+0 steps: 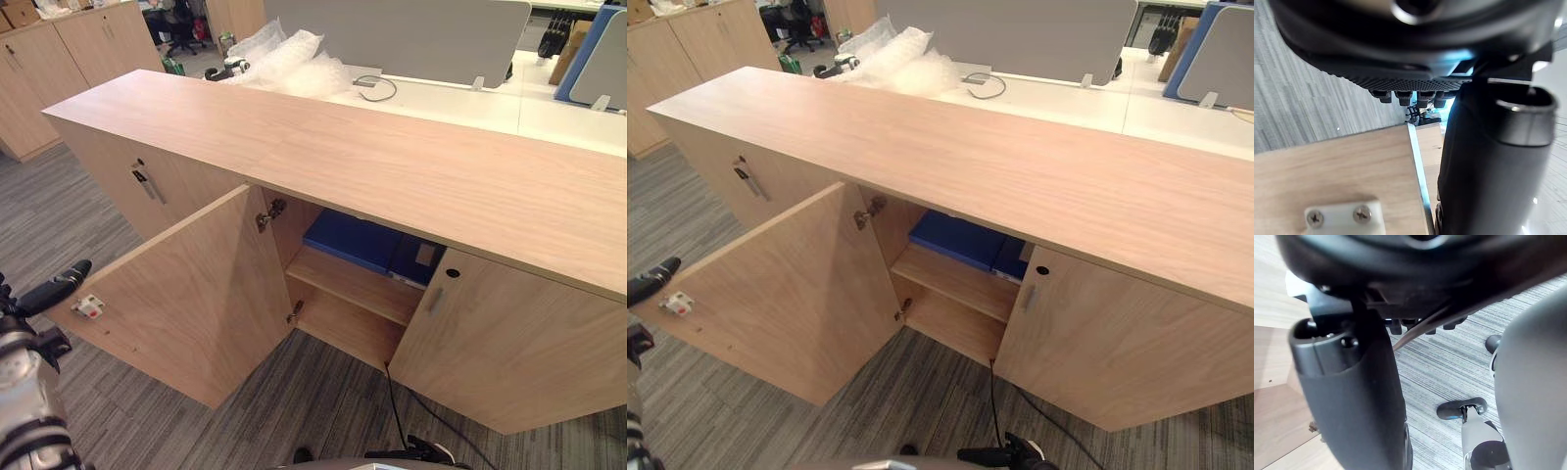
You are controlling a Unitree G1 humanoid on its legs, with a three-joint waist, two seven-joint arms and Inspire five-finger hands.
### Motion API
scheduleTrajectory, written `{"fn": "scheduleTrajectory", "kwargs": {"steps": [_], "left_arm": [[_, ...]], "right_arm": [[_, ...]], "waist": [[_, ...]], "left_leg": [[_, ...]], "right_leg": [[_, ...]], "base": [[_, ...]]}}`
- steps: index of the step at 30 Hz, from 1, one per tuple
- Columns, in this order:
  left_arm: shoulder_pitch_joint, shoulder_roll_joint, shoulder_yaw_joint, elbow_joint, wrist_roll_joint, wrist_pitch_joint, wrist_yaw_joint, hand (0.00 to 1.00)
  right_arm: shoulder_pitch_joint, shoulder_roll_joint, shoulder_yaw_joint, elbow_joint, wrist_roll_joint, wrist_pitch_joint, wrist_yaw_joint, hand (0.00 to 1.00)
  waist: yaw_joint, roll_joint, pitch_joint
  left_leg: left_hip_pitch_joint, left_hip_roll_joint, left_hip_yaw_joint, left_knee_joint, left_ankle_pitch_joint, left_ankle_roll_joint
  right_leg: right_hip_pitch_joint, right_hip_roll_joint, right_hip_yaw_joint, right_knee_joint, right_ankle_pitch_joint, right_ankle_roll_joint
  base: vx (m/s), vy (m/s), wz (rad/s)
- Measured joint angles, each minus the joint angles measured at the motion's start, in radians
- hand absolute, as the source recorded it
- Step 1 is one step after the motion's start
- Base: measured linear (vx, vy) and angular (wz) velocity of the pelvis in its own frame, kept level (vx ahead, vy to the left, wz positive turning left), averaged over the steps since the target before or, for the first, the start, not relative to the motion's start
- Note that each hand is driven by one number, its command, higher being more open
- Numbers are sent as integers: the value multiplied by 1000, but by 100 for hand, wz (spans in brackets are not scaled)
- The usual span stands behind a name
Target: Walk over to the cabinet, pick up the folder, carry it to the office cabinet, place the folder inside the office cabinet, then close the office cabinet door
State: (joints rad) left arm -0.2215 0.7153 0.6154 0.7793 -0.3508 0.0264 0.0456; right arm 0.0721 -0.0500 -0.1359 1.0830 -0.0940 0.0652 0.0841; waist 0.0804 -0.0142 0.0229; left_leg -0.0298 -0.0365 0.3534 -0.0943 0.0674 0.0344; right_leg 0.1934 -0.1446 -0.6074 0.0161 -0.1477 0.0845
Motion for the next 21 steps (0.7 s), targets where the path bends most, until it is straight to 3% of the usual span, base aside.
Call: {"fn": "scheduleTrajectory", "kwargs": {"steps": [1,4,10,14,16,18,19,21], "left_arm": [[-68,49,-27,120,-28,14,-39,100],[-124,120,-94,238,-83,62,-94,100],[-189,151,-214,288,-85,84,-129,100],[-279,167,-360,282,18,85,-118,100],[-317,183,-468,234,97,87,-113,100],[-336,218,-692,17,216,89,-116,100],[-336,229,-747,-53,241,89,-122,100],[-321,272,-917,-336,237,70,-200,100]], "right_arm": [[0,3,0,0,0,2,2,100],[-1,6,-2,0,12,14,20,100],[-1,12,-30,2,19,22,37,100],[-3,9,-27,10,26,20,37,100],[-10,0,6,11,31,17,39,100],[-12,-4,55,-2,40,13,44,100],[-10,-7,79,-20,40,13,46,100],[22,-15,139,-107,39,8,68,100]], "waist": [[0,-3,2],[1,-3,2],[25,-2,1],[29,-1,1],[29,-1,2],[24,-2,1],[23,-3,0],[13,0,2]], "left_leg": [[7,1,2,0,-3,0],[22,7,12,1,-10,0],[26,13,5,1,-9,-3],[14,13,-8,0,1,-9],[-1,13,-6,0,10,-6],[-30,8,-4,0,17,1],[-38,7,0,0,19,3],[-65,4,17,1,24,3]], "right_leg": [[2,-2,0,9,0,0],[2,-5,0,38,1,0],[-1,-5,-10,60,4,5],[-14,-11,-18,78,7,9],[-36,-16,-17,91,6,11],[-67,-24,-14,99,2,14],[-76,-25,-11,97,2,14],[-106,-29,2,86,9,9]], "base": [[36,-5,-3],[46,5,-3],[1,-8,5],[-86,18,10],[-166,59,-3],[-171,64,-8],[-175,70,-13],[-155,74,-23]]}}
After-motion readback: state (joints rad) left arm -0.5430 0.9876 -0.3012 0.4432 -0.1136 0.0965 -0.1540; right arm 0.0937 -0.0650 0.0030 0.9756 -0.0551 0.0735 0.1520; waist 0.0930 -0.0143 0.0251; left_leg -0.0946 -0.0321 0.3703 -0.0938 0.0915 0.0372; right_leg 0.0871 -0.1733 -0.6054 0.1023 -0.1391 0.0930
